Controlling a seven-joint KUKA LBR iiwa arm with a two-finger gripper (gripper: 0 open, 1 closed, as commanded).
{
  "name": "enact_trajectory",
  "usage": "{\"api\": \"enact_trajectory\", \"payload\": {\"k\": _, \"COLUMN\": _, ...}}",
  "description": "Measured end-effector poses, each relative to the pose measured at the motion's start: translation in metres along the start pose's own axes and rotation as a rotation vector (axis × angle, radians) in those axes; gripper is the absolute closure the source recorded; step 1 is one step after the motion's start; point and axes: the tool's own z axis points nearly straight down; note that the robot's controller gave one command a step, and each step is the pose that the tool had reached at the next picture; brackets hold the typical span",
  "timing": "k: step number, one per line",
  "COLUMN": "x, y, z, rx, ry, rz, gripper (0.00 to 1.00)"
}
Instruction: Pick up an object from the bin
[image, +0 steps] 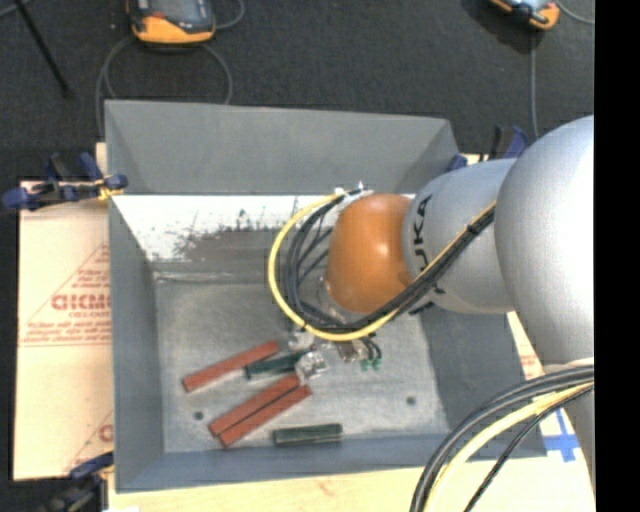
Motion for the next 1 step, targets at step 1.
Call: {"api": "enact_trajectory", "payload": {"k": 1, "x": -0.0001, "y": 0.0001, "z": 0.0000, "rx": 0.000, "ry": 0.000, "rz": -0.001, "gripper": 1.00}}
